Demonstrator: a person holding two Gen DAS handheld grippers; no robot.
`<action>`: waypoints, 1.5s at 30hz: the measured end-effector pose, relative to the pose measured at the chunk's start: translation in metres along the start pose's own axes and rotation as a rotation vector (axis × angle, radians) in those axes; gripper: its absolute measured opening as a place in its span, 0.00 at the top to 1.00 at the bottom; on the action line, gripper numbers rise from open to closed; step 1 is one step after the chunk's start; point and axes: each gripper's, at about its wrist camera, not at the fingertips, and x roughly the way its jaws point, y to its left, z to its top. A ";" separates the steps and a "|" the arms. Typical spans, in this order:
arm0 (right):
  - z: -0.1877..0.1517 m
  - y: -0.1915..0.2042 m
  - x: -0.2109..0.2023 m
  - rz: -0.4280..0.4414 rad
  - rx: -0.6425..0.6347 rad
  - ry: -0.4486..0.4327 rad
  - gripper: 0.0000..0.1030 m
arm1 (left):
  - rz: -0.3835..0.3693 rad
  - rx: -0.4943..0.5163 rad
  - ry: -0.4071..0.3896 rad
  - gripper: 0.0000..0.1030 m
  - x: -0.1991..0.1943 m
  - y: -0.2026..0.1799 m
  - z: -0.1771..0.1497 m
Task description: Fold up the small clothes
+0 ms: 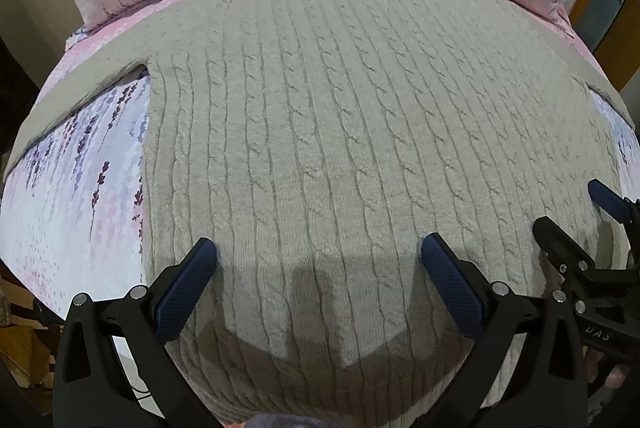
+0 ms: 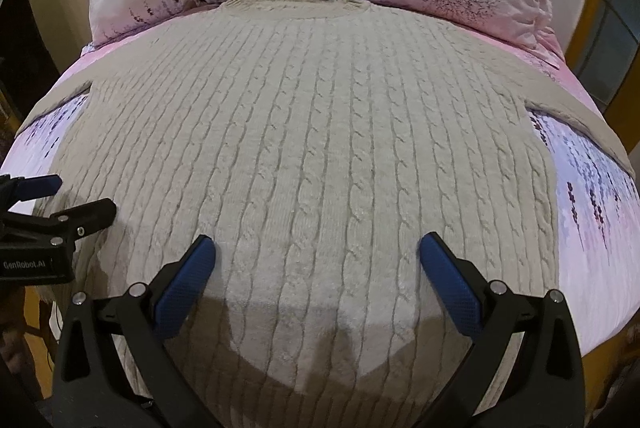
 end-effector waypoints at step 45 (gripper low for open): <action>0.086 -0.365 -0.023 -0.212 0.920 -0.387 0.93 | -0.290 -0.100 -0.311 0.01 0.022 0.022 0.095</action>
